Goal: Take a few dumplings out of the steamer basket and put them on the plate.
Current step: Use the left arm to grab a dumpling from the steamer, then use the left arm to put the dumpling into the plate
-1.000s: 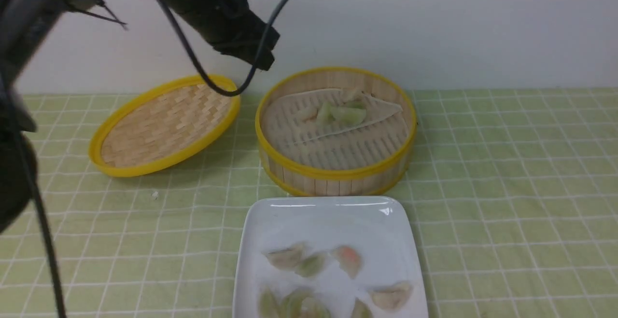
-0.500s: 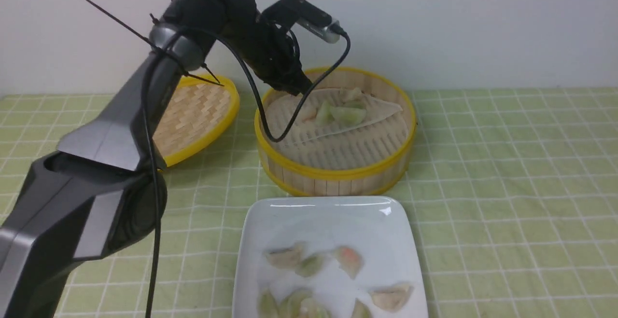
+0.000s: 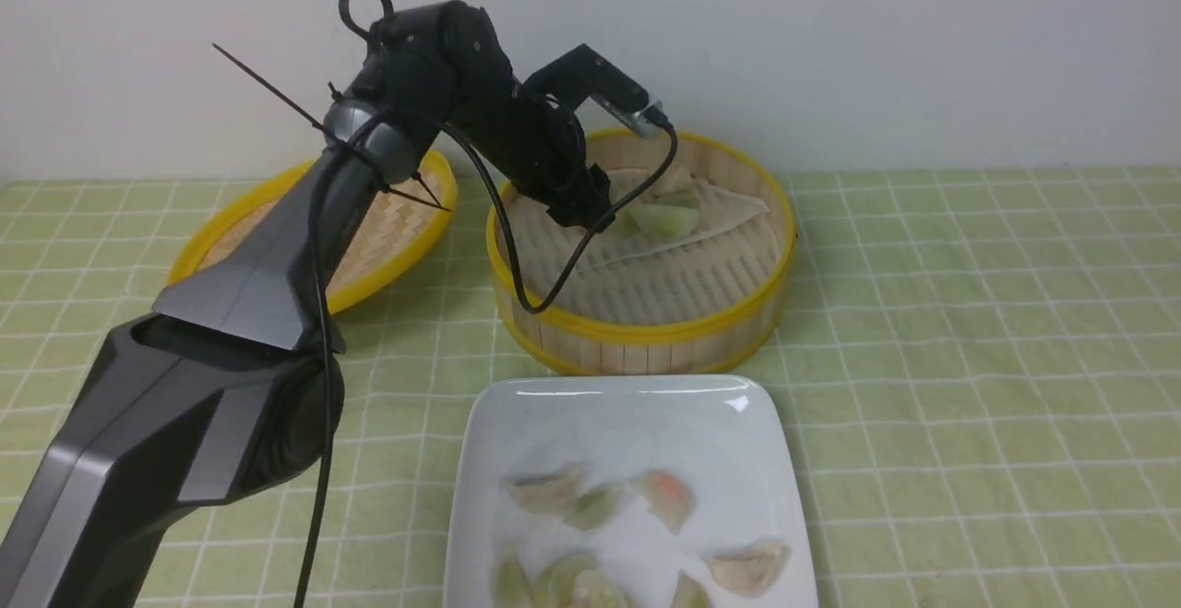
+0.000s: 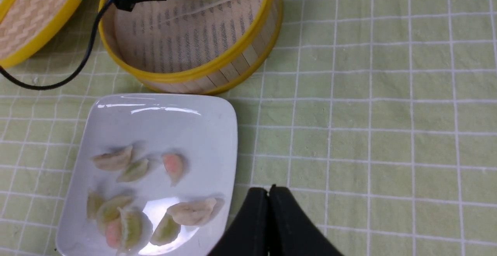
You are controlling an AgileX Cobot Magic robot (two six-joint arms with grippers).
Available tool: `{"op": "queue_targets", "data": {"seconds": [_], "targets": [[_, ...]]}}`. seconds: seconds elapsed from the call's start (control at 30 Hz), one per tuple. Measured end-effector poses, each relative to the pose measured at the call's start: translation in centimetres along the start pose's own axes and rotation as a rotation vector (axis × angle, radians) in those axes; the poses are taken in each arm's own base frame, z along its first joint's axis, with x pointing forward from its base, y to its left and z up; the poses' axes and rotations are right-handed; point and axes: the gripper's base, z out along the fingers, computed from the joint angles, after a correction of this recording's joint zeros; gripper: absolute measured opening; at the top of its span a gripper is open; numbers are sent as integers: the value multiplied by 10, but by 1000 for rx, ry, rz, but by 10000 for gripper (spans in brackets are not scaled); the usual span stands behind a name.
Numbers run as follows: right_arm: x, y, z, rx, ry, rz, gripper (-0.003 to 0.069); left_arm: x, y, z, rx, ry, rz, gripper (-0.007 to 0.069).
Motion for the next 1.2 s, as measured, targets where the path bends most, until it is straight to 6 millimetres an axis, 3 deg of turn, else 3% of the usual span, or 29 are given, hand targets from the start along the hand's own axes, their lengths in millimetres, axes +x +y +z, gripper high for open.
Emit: {"op": "queue_targets", "data": {"seconds": [0.17,0.37,0.53,0.7,0.73,0.83,0.97,1.07,1.2], "targets": [[0,0,0,-4,0,3,-15,8,1,17,-4,-1,-13,404],[0,1,0,-12,0,7,-15,6,-5,19,-35,35,-53,175],[0,3,0,-29,0,14,-15,3,-8,4,-51,99,-63,173],[0,4,0,-40,-1,14,-15,-14,-8,-38,-75,108,-56,173],[0,4,0,-45,-1,16,-15,-25,-10,-59,-92,74,-65,173],[0,4,0,-46,-1,15,-15,-46,-16,-100,-117,-2,-120,173],[0,4,0,-46,-1,5,-15,-66,-29,-142,-110,-95,-227,173],[0,4,0,-46,-2,-22,-15,-87,-56,-185,-58,-179,-270,173],[0,4,0,-46,-3,-51,-15,-93,-96,-221,-14,-158,-244,173]]}}
